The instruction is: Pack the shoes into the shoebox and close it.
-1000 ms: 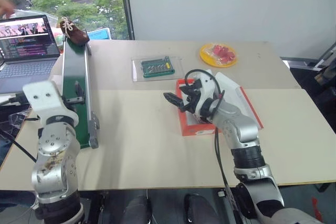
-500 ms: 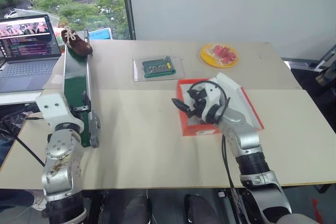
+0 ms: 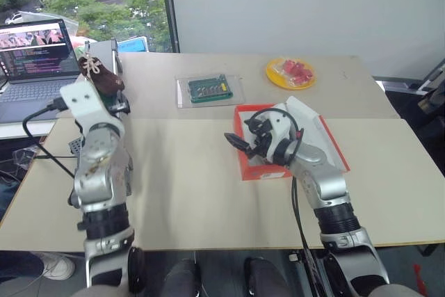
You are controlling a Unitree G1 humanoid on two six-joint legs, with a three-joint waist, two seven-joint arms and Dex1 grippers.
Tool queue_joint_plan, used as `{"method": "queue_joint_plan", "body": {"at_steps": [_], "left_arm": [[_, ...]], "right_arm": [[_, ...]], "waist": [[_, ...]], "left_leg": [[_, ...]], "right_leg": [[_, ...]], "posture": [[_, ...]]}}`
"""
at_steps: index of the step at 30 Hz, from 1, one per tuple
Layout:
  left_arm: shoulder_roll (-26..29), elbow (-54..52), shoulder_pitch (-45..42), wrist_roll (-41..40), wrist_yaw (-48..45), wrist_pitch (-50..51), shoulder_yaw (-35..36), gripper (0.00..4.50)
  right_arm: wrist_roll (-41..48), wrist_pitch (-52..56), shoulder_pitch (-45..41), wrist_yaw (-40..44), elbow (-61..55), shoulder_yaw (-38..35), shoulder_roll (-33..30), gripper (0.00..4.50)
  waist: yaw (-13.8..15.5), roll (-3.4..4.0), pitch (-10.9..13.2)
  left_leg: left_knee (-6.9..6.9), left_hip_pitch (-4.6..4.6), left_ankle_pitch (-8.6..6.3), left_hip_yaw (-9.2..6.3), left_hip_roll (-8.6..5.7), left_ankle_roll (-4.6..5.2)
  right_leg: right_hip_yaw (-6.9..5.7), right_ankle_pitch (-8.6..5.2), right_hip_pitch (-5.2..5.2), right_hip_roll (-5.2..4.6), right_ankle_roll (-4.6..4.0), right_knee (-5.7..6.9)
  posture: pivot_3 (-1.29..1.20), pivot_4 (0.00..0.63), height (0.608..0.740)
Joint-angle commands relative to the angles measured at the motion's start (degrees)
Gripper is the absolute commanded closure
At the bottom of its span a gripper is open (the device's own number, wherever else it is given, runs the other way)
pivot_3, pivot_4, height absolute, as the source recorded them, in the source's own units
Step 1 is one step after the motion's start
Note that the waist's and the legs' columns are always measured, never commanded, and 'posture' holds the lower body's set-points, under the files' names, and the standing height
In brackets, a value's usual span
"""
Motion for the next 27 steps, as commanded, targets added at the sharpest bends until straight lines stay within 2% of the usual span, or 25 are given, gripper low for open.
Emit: {"method": "queue_joint_plan", "body": {"at_steps": [1,6,10,16,24,25,27], "left_arm": [[0.4,7.1,-5.9,-0.5,3.1,-1.0,2.8,0.00],[1.1,22.3,-14.7,-1.3,7.5,-5.8,7.0,0.00],[2.5,31.7,-18.6,0.4,12.0,-8.4,7.5,0.00],[5.0,44.6,-21.3,-1.1,12.6,-13.2,9.0,0.00],[6.5,55.1,-22.0,-2.2,9.3,-15.3,7.7,0.00],[6.5,55.3,-21.9,-2.4,8.9,-15.4,7.6,0.52],[6.5,55.3,-21.6,-2.6,8.6,-15.3,7.3,1.07]], "right_arm": [[1.1,0.9,-1.3,1.4,-3.1,-0.1,-0.6,0.05],[0.7,1.4,-0.7,1.4,-2.9,0.2,-0.4,0.05],[0.3,1.7,-0.7,1.2,-2.7,0.3,-0.9,0.05],[-0.1,1.7,-0.9,1.1,-2.7,0.2,-1.4,0.05],[-0.1,2.1,-1.9,1.2,-2.9,0.3,-2.1,0.05],[-0.1,2.2,-1.9,1.2,-3.0,0.3,-2.1,0.00],[-0.1,2.3,-2.1,1.1,-3.1,0.4,-2.0,0.00]], "waist": [[-0.1,0.00,0.0],[0.0,-0.02,0.0],[0.0,-0.03,0.0],[-0.1,-0.03,0.0],[0.0,-0.03,0.0],[0.0,-0.04,0.0],[0.0,-0.04,0.0]], "left_leg": [[0.00,0.00,0.03,0.00,0.00,-0.04],[0.00,0.02,0.14,0.00,-0.01,-0.23],[0.00,-0.02,0.19,-0.02,-0.03,-0.32],[0.00,-0.01,0.24,0.04,-0.03,-0.40],[0.00,0.00,0.25,0.13,-0.03,-0.43],[0.00,0.02,0.25,0.16,-0.03,-0.43],[0.00,0.04,0.25,0.21,-0.03,-0.43]], "right_leg": [[0.00,0.00,0.00,0.00,0.00,0.01],[0.01,0.00,0.00,0.01,0.00,0.03],[-0.02,0.00,-0.01,-0.02,0.01,0.00],[-0.03,0.01,-0.02,-0.02,0.02,0.01],[-0.04,0.01,-0.03,-0.03,0.02,0.05],[-0.04,0.01,-0.02,-0.03,0.02,0.06],[-0.04,0.01,0.00,-0.02,0.02,0.08]], "posture": [[0.00,0.150,0.740],[0.00,0.150,0.740],[0.00,0.150,0.740],[0.00,0.150,0.740],[0.00,0.150,0.740],[0.00,0.150,0.740],[0.00,0.150,0.740]]}}
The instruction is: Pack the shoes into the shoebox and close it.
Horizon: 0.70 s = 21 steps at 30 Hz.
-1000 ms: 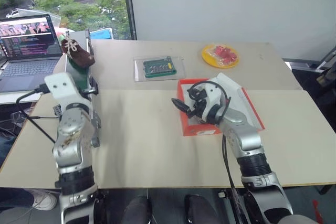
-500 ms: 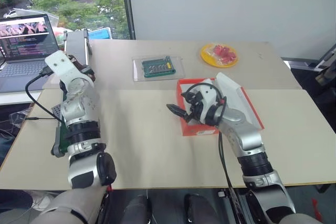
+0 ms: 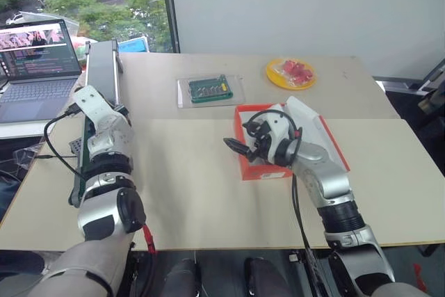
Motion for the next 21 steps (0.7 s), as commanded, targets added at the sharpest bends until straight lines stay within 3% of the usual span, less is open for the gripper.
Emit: {"method": "queue_joint_plan", "body": {"at_steps": [1,6,10,14,18,21], "left_arm": [[0.7,0.8,-0.3,-0.6,-1.1,-0.5,-0.9,1.31],[0.6,-2.1,0.8,-0.2,0.0,-1.8,-1.1,2.82],[1.0,-4.3,1.4,0.3,0.4,-2.8,-1.5,3.48],[0.6,-8.4,1.5,-2.2,-4.8,-3.8,-1.9,3.65],[-2.2,-19.1,2.0,-8.1,-21.1,-1.7,-6.5,3.65],[-4.0,-27.1,4.2,-13.3,-31.4,4.9,-10.7,3.65]], "right_arm": [[0.2,0.2,-1.7,0.1,-2.5,-0.3,-0.3,0.00],[0.1,0.3,-1.7,0.2,-2.6,-0.3,-0.5,0.00],[0.1,0.4,-1.9,0.1,-2.5,-0.3,-0.5,0.00],[0.2,0.4,-2.2,0.0,-2.3,-0.5,-0.5,0.00],[3.5,2.2,-3.1,-2.0,-2.5,-4.1,1.6,0.00],[9.5,6.7,-5.3,-5.8,-2.3,-10.8,4.4,0.00]], "waist": [[0.0,0.00,0.0],[0.4,-0.01,0.0],[0.3,-0.02,0.0],[0.1,-0.02,0.0],[0.5,-0.07,0.0],[0.6,-0.06,0.0]], "left_leg": [[-0.01,0.00,0.01,0.00,0.00,-0.01],[0.01,0.00,0.02,0.03,-0.02,-0.03],[0.00,-0.01,0.02,0.02,-0.01,-0.03],[0.00,-0.03,0.02,0.02,0.00,-0.03],[0.06,-0.20,0.03,0.04,-0.01,-0.05],[0.11,-0.24,0.03,0.08,-0.01,-0.06]], "right_leg": [[0.00,0.00,0.00,0.00,0.00,0.01],[-0.06,0.00,0.03,-0.02,0.00,0.02],[-0.06,0.00,0.03,-0.01,0.00,0.02],[-0.07,0.00,0.01,-0.01,0.00,0.01],[-0.17,0.00,-0.06,-0.01,0.00,0.00],[-0.15,0.00,-0.07,-0.01,0.00,-0.02]], "posture": [[0.00,0.150,0.740],[0.00,0.150,0.740],[0.00,0.150,0.740],[0.00,0.150,0.740],[0.00,0.150,0.740],[0.00,0.150,0.740]]}}
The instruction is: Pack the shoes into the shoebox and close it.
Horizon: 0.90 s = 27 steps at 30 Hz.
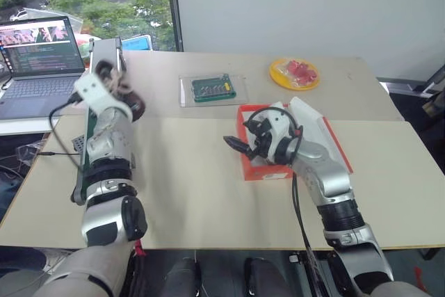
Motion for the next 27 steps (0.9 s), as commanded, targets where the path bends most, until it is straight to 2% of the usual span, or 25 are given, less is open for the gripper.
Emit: {"method": "queue_joint_plan", "body": {"at_steps": [1,7,9,11,17,27], "left_arm": [[-1.9,-11.3,1.4,-7.3,-12.5,7.1,-5.0,3.65],[-5.3,-19.0,4.8,-16.5,-20.1,18.3,-7.5,3.65],[-4.2,-22.9,7.0,-14.9,-23.9,20.3,-13.2,3.65],[-4.1,-25.5,8.1,-15.1,-25.4,22.2,-15.5,3.65],[-5.4,-29.5,9.1,-17.7,-28.0,26.4,-17.9,3.65],[-8.4,-28.9,8.9,-17.5,-28.7,27.1,-19.9,3.65]], "right_arm": [[8.4,5.3,-4.2,-4.8,-2.1,-10.0,2.3,0.00],[21.1,15.4,-8.4,-11.6,-0.7,-21.6,4.4,0.00],[26.9,20.1,-9.6,-16.6,0.6,-27.0,5.9,0.00],[31.3,24.5,-9.8,-21.0,1.5,-30.7,7.1,0.00],[39.0,28.8,-7.3,-27.0,-1.0,-34.0,9.6,0.00],[43.1,28.4,-6.8,-30.7,-2.1,-33.0,9.1,0.00]], "waist": [[0.0,0.00,0.0],[-0.9,0.00,0.0],[-1.1,0.00,0.0],[-1.0,0.00,0.0],[-0.9,0.01,0.0],[-0.9,0.01,0.0]], "left_leg": [[0.00,0.00,0.00,0.01,0.00,0.00],[-0.01,0.13,0.00,-0.12,0.07,0.02],[-0.02,0.11,-0.01,-0.23,0.08,0.03],[-0.04,0.12,0.00,-0.23,0.08,0.03],[-0.04,0.12,-0.09,-0.25,0.08,0.19],[-0.02,0.11,-0.10,-0.24,0.05,0.21]], "right_leg": [[0.01,0.00,0.00,0.00,0.00,0.00],[0.12,0.00,0.04,0.06,0.00,0.03],[0.18,0.00,0.01,0.07,0.00,0.03],[0.20,0.00,-0.01,0.08,0.00,0.05],[0.23,0.00,-0.01,0.08,0.00,0.06],[0.25,0.00,-0.01,0.07,0.00,0.02]], "posture": [[0.00,0.150,0.740],[0.00,0.150,0.740],[0.00,0.150,0.740],[0.00,0.150,0.740],[0.00,0.150,0.740],[0.00,0.150,0.740]]}}
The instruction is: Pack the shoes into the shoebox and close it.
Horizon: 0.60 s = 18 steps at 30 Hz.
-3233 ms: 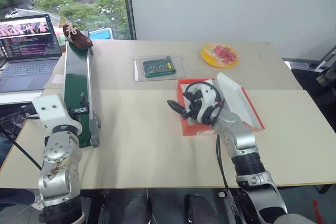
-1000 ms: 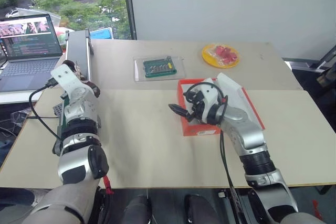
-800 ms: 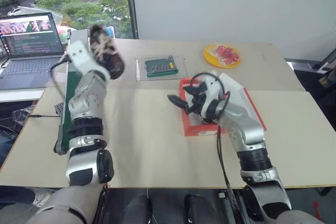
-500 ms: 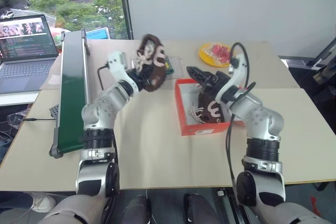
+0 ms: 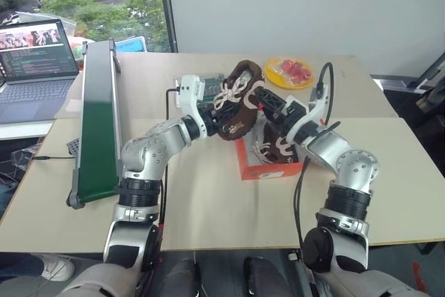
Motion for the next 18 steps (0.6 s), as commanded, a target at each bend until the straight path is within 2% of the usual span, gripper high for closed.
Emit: {"method": "queue_joint_plan", "body": {"at_steps": [1,5,13,15,18], "left_arm": [[-1.5,-2.0,-0.9,-0.8,-1.4,-0.4,-1.2,3.65],[-1.8,-1.7,-1.0,-0.7,-1.2,-0.1,-1.1,3.66],[-2.1,-1.3,-1.0,-0.8,-0.7,1.0,-0.6,3.66],[-2.1,-1.2,-1.0,-0.7,-0.6,1.1,-0.5,3.66],[-2.0,-1.2,-0.8,-0.5,-0.5,1.2,-0.7,3.66]], "right_arm": [[3.3,-0.3,-0.6,-0.7,-2.9,0.4,-0.5,0.00],[4.7,-0.4,-0.5,-1.4,-3.3,0.7,-0.7,1.00],[6.6,-1.0,-0.9,-2.3,-2.9,1.3,-0.9,3.76],[6.9,-1.2,-1.1,-2.5,-2.8,1.3,-0.9,4.19],[7.3,-1.7,-1.5,-2.9,-2.4,1.3,-1.0,4.29]], "waist": [[0.0,0.00,0.0],[0.0,0.00,0.0],[0.0,0.00,0.0],[0.0,0.00,0.0],[0.0,0.00,0.0]], "left_leg": [[0.00,0.00,0.00,0.00,0.00,0.00],[0.00,-0.01,-0.01,0.00,0.00,0.02],[0.00,-0.01,-0.05,-0.01,0.00,0.09],[0.00,-0.01,-0.04,-0.01,0.00,0.08],[0.00,-0.01,-0.04,-0.01,0.00,0.08]], "right_leg": [[0.00,0.00,0.00,0.00,0.00,0.00],[0.00,0.00,0.00,0.00,0.00,0.00],[0.00,0.00,0.00,0.00,0.00,-0.01],[0.00,0.00,0.00,0.00,0.00,-0.01],[0.00,0.00,0.00,0.00,0.00,-0.02]], "posture": [[0.00,0.150,0.740],[0.00,0.150,0.740],[0.00,0.150,0.740],[0.00,0.150,0.740],[0.00,0.150,0.740]]}}
